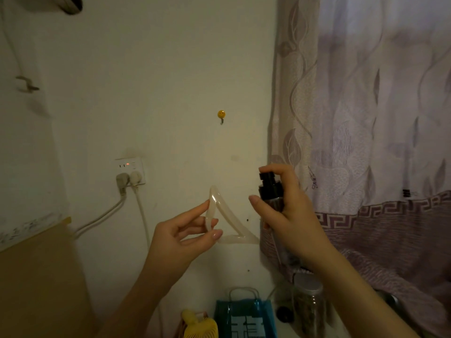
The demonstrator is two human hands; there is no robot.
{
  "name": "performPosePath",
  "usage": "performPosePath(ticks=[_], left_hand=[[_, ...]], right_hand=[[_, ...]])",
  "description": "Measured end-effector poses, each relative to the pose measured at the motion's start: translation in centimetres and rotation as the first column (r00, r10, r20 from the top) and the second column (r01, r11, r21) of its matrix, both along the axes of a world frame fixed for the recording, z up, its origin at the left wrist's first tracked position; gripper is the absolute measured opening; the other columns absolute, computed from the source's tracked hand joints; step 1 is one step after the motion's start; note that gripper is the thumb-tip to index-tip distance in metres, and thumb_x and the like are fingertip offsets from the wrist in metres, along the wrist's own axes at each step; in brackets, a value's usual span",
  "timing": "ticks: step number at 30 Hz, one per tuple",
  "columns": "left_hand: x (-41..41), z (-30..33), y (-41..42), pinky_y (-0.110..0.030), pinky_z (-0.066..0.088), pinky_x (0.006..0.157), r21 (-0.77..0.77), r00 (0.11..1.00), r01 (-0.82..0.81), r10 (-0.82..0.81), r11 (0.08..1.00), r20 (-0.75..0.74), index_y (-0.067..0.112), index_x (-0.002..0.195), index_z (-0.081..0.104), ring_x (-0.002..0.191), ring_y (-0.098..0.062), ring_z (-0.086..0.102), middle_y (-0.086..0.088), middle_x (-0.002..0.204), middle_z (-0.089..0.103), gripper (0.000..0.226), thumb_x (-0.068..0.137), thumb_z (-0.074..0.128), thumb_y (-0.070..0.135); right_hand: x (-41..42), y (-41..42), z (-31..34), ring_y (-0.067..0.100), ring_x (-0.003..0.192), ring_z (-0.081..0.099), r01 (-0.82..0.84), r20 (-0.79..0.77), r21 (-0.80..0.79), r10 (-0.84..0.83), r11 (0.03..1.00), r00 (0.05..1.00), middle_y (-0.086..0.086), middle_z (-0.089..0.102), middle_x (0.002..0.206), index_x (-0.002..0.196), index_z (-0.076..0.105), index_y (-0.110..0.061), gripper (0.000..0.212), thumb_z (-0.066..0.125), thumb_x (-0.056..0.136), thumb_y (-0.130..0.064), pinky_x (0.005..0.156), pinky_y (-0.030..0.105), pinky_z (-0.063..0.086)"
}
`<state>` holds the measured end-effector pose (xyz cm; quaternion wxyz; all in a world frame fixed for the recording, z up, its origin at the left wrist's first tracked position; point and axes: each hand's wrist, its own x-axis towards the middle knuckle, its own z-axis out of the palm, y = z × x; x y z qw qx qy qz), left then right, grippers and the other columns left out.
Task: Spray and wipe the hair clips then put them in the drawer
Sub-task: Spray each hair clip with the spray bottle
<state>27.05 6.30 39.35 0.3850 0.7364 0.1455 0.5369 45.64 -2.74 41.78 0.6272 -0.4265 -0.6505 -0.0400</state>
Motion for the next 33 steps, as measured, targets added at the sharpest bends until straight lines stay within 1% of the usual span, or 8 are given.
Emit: performPosePath(ticks=[2,6,11,16,18,26,30,33], left_hand=[[0.0,0.0,-0.2,-0.013,0.053,0.072,0.000,1.000,0.013,-0.013,1.000,-0.019,0.025,0.114,0.064,0.085,-0.011,0.071,0.000,0.089,0.075,0.055,0.060,0.075,0.020],[-0.2,0.0,-0.5,-0.012,0.052,0.073,0.008,1.000,0.016,-0.015,1.000,-0.013,0.025,0.112,0.065,0.085,-0.009,0.071,0.001,0.087,0.075,0.054,0.060,0.075,0.019],[-0.7,0.3,-0.5,-0.012,0.052,0.074,0.012,1.000,-0.004,0.004,1.000,0.008,0.027,0.114,0.064,0.088,-0.009,0.070,0.004,0.089,0.075,0.057,0.058,0.075,0.029],[-1.0,0.6,-0.2,-0.009,0.050,0.072,0.002,0.998,-0.035,0.035,0.999,0.043,0.034,0.112,0.064,0.084,-0.008,0.070,0.005,0.090,0.075,0.055,0.058,0.075,0.031],[-1.1,0.7,-0.2,-0.009,0.050,0.072,-0.006,0.998,-0.036,0.037,0.999,0.054,0.035,0.110,0.065,0.084,-0.009,0.071,0.004,0.089,0.075,0.054,0.058,0.076,0.030],[-1.0,0.6,-0.3,-0.010,0.051,0.073,-0.022,0.997,-0.040,0.041,0.999,0.066,0.037,0.109,0.066,0.085,-0.009,0.071,0.003,0.090,0.075,0.055,0.055,0.077,0.036],[-1.0,0.6,-0.4,-0.010,0.051,0.072,-0.025,0.997,-0.047,0.049,0.999,0.062,0.037,0.108,0.066,0.085,-0.009,0.071,0.004,0.090,0.075,0.053,0.057,0.076,0.032],[-1.0,0.7,-0.5,-0.010,0.051,0.071,-0.028,0.997,-0.049,0.051,0.998,0.066,0.039,0.106,0.066,0.084,-0.009,0.071,0.005,0.089,0.075,0.052,0.055,0.076,0.036]], right_hand=[[-0.3,0.0,0.2,0.001,0.061,0.054,0.020,0.023,0.006,-0.020,1.000,1.000,-0.008,0.053,0.079,0.116,0.042,-0.030,0.035,0.062,0.091,-0.016,0.051,0.012,0.047],[-0.3,-0.1,-0.1,0.002,0.058,0.054,0.051,0.021,0.003,-0.051,0.999,0.998,-0.003,0.053,0.077,0.109,0.042,-0.029,0.031,0.062,0.091,-0.014,0.051,0.014,0.047],[0.2,-0.9,-1.0,0.028,0.056,0.055,-0.032,-0.052,-0.019,0.031,0.999,0.998,0.011,0.051,0.077,0.114,0.043,-0.040,0.040,0.062,0.090,-0.014,0.052,0.025,0.052],[0.7,-1.3,-2.2,0.012,0.054,0.054,-0.035,-0.069,-0.014,0.034,0.999,0.997,-0.008,0.053,0.077,0.115,0.044,-0.043,0.046,0.064,0.088,-0.013,0.051,0.022,0.050],[0.7,-1.4,-2.7,0.010,0.053,0.054,-0.032,-0.083,-0.019,0.030,0.999,0.996,-0.011,0.054,0.076,0.115,0.044,-0.043,0.046,0.064,0.088,-0.012,0.050,0.022,0.050],[0.1,-1.5,-3.4,0.008,0.053,0.057,0.047,-0.034,-0.044,-0.048,0.998,0.998,0.005,0.057,0.079,0.111,0.041,-0.037,0.039,0.063,0.088,-0.016,0.048,0.017,0.049],[-0.1,-1.4,-3.5,0.008,0.052,0.057,0.061,-0.038,-0.047,-0.063,0.997,0.997,0.006,0.059,0.078,0.107,0.040,-0.032,0.035,0.063,0.088,-0.014,0.047,0.016,0.047],[-0.1,-1.4,-3.6,0.007,0.052,0.057,0.070,-0.060,-0.028,-0.071,0.997,0.996,0.005,0.057,0.078,0.103,0.040,-0.030,0.034,0.063,0.088,-0.010,0.047,0.015,0.047]])
